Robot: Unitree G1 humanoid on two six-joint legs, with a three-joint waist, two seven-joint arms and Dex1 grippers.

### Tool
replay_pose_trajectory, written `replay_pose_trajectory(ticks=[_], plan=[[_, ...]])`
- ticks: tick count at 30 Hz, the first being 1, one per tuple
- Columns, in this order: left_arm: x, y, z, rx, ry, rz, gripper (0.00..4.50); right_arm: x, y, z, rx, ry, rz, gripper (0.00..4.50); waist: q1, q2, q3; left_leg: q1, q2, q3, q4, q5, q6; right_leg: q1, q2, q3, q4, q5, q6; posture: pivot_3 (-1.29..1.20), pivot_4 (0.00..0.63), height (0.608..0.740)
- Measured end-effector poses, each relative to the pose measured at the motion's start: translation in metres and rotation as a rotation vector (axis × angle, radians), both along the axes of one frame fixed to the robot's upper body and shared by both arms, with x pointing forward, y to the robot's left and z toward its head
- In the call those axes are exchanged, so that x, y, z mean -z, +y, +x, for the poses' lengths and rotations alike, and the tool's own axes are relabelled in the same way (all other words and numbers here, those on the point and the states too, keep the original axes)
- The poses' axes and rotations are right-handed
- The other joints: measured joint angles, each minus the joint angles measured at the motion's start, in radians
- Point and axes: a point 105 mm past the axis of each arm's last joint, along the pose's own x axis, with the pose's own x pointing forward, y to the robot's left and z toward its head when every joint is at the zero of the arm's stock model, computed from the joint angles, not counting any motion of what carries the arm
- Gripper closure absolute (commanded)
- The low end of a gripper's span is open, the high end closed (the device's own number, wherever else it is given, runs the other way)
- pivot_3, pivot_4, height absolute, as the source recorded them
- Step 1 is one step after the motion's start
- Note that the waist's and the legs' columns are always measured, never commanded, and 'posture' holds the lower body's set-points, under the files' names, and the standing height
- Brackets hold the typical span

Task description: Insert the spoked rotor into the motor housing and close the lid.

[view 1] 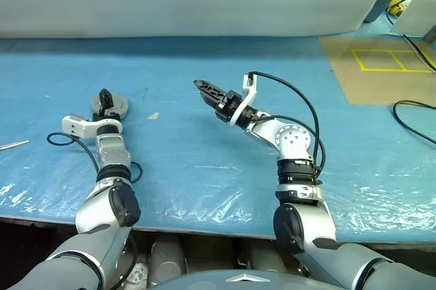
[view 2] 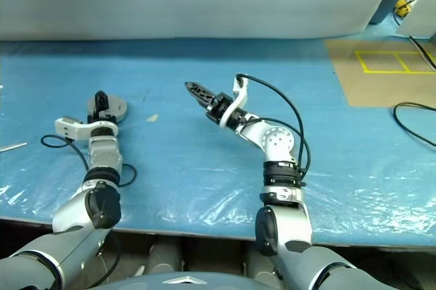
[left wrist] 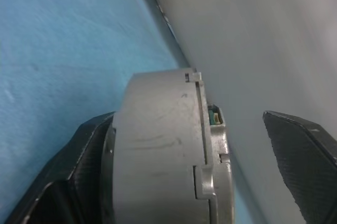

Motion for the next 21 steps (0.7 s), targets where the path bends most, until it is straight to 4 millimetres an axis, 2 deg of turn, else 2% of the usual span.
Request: replay_pose_trajectory(ticks=[6,9,11,15,19,21], plan=[[0.005,0.032,-0.030,-0.183,0.051,0.076,0.03,0.004,0.003,-0.002,-0.017,-0.047,-0.070,1.05,-0.017,0.000,0.000,0.001,0.000,0.001,-0.004,0.000,0.000,0.000,0.001,0.001,-0.002,0.000,0.000,0.00,0.150,0.740],[0.009,0.046,-0.050,-0.238,0.109,0.160,0.03,0.020,0.012,-0.007,-0.039,-0.098,-0.181,1.05,-0.015,0.000,0.000,0.001,0.000,0.000,-0.006,-0.001,-0.001,-0.001,0.001,0.000,-0.003,0.000,0.000,0.00,0.150,0.740],[0.011,0.046,-0.062,-0.234,0.150,0.261,0.03,0.028,0.018,-0.008,-0.037,-0.162,-0.263,1.05,-0.013,0.000,0.000,0.001,0.000,0.000,-0.006,-0.001,-0.002,-0.002,0.001,-0.001,-0.005,0.000,0.000,0.00,0.150,0.740],[0.014,0.030,-0.078,-0.119,0.197,0.473,0.03,0.030,0.025,-0.008,0.001,-0.350,-0.366,1.05,-0.006,-0.001,0.000,-0.003,0.001,-0.001,-0.006,-0.001,-0.002,-0.004,0.000,-0.005,-0.006,0.000,0.000,0.00,0.150,0.740],[0.007,-0.010,-0.083,0.097,0.169,0.661,0.03,0.030,0.026,-0.010,0.039,-0.571,-0.483,1.05,0.003,-0.003,0.001,-0.006,0.005,-0.001,-0.003,-0.001,-0.002,-0.004,0.000,-0.009,-0.006,-0.002,-0.003,0.00,0.150,0.740],[-0.004,-0.030,-0.083,0.199,0.127,0.754,0.03,0.031,0.024,-0.011,0.052,-0.639,-0.515,1.05,0.003,-0.003,0.001,-0.007,0.005,-0.001,-0.001,-0.001,-0.001,-0.004,0.000,-0.008,-0.006,-0.003,-0.005,0.00,0.150,0.740]])
